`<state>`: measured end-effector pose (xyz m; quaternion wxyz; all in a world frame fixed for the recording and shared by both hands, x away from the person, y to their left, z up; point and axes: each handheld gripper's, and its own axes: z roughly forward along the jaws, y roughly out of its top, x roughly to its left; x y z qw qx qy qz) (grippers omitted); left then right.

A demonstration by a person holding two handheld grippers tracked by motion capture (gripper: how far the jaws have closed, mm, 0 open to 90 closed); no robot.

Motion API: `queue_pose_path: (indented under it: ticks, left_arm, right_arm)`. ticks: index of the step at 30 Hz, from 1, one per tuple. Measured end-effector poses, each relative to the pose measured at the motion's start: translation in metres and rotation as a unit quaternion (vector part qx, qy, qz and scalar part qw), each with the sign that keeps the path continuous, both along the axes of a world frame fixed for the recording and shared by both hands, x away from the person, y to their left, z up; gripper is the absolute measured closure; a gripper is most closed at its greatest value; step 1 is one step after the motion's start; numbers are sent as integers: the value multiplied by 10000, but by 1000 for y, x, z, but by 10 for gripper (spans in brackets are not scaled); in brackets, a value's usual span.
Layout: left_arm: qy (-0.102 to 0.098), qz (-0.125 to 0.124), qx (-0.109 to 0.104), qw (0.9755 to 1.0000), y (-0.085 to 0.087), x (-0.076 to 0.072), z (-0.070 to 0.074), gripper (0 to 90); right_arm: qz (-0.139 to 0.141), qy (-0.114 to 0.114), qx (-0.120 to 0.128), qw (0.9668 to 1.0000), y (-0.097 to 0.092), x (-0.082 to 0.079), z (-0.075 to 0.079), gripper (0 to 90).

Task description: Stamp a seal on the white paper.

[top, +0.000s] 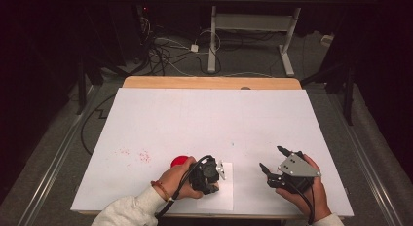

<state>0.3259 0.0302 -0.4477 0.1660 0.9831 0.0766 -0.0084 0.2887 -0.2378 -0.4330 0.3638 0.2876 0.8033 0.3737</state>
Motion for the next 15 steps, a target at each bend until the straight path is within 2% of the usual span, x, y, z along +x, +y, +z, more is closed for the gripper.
queue_pose_path:
  ticks: [4,6,8,10,12,15]
  left_arm:
    - [69,30,-35,10000,1,2,1,737]
    - [-92,42,34,9999,1,1,4,736]
    - [-44,175,-289,9994,6,2,12,736]
    - [-131,233,-471,9985,13,3,22,736]
    - [-206,336,-610,9974,18,5,27,736]
    - [-252,359,-731,9964,25,5,32,736]
  right_arm:
    - [26,-5,2,10000,0,0,0,255]
    - [0,9,29,10000,-1,0,1,256]
    - [-13,-12,36,10000,-2,0,1,255]
    - [-16,-15,38,10000,-3,-1,1,255]
    - [-19,-9,41,10000,-3,-1,1,255]
    - [-18,-35,44,10000,-3,-1,2,255]
